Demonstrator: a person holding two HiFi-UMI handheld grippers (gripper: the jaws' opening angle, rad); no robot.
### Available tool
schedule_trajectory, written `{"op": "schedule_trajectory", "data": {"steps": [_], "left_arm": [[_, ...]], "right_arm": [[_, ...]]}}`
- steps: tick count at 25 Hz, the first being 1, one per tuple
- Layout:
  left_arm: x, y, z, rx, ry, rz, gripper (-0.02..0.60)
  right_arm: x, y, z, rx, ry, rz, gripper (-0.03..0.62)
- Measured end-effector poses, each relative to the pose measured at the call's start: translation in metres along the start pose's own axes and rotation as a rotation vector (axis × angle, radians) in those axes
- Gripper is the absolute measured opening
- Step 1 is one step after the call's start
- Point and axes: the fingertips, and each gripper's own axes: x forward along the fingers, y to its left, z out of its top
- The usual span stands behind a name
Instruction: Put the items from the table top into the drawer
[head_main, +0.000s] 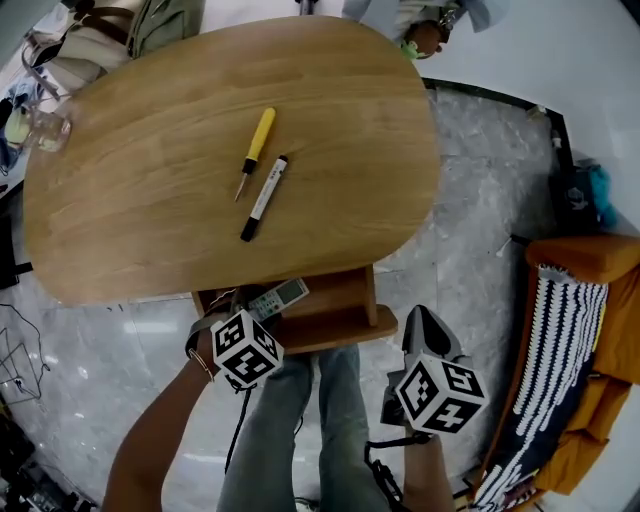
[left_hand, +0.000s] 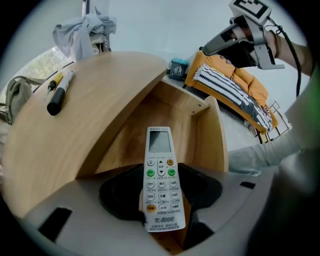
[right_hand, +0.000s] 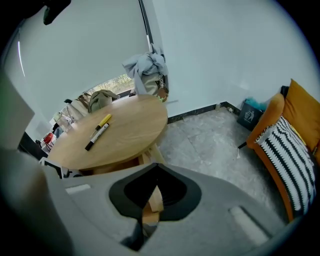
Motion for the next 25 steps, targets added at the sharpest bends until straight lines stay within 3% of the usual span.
{"op": "schedule_trajectory", "data": {"steps": [5, 15, 25], "left_arm": [[0.010, 0.001, -0.003, 0.017, 0.000, 0.010, 0.216], [-0.018, -0.007, -0.005, -0.079, -0.041, -0.009, 0.247], [-0.067, 0.003, -0.002, -0.175, -0.087, 0.032, 0.247]], "right_arm": [[0.001, -0.002, -0.001, 0.002, 0.004, -0.011, 0.005], [-0.001, 0.022, 0.004, -0.015, 0.024, 0.025, 0.005], [-0.013, 0.051, 0.035, -0.066, -0.004, 0.077, 0.005]]}}
